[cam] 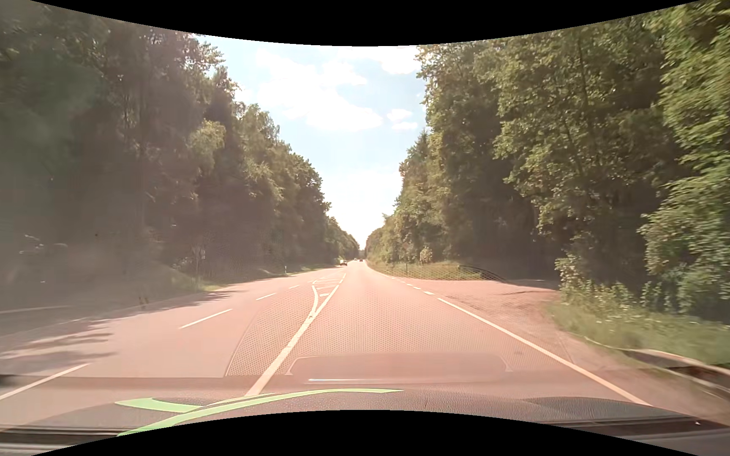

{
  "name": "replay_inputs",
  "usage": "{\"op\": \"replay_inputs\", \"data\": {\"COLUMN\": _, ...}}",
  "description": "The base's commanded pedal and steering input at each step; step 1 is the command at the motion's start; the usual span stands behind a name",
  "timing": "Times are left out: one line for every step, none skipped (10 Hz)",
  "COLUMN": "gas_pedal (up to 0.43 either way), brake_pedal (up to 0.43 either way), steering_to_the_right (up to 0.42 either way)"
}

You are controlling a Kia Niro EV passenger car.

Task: Follow the waypoints while adhering to traffic rules and regulations

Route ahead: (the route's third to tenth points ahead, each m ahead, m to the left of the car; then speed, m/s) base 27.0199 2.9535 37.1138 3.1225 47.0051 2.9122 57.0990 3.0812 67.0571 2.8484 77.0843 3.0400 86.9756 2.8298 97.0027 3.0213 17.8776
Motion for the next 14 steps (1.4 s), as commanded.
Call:
{"op": "replay_inputs", "data": {"gas_pedal": 0.118, "brake_pedal": 0.0, "steering_to_the_right": -0.002}}
{"op": "replay_inputs", "data": {"gas_pedal": 0.118, "brake_pedal": 0.0, "steering_to_the_right": -0.001}}
{"op": "replay_inputs", "data": {"gas_pedal": 0.118, "brake_pedal": 0.0, "steering_to_the_right": -0.001}}
{"op": "replay_inputs", "data": {"gas_pedal": 0.118, "brake_pedal": 0.0, "steering_to_the_right": -0.002}}
{"op": "replay_inputs", "data": {"gas_pedal": 0.118, "brake_pedal": 0.0, "steering_to_the_right": -0.002}}
{"op": "replay_inputs", "data": {"gas_pedal": 0.118, "brake_pedal": 0.0, "steering_to_the_right": -0.004}}
{"op": "replay_inputs", "data": {"gas_pedal": 0.118, "brake_pedal": 0.0, "steering_to_the_right": -0.004}}
{"op": "replay_inputs", "data": {"gas_pedal": 0.118, "brake_pedal": 0.0, "steering_to_the_right": -0.004}}
{"op": "replay_inputs", "data": {"gas_pedal": 0.118, "brake_pedal": 0.0, "steering_to_the_right": -0.004}}
{"op": "replay_inputs", "data": {"gas_pedal": 0.118, "brake_pedal": 0.0, "steering_to_the_right": -0.004}}
{"op": "replay_inputs", "data": {"gas_pedal": 0.118, "brake_pedal": 0.0, "steering_to_the_right": -0.004}}
{"op": "replay_inputs", "data": {"gas_pedal": 0.118, "brake_pedal": 0.0, "steering_to_the_right": -0.004}}
{"op": "replay_inputs", "data": {"gas_pedal": 0.118, "brake_pedal": 0.0, "steering_to_the_right": -0.004}}
{"op": "replay_inputs", "data": {"gas_pedal": 0.118, "brake_pedal": 0.0, "steering_to_the_right": -0.004}}
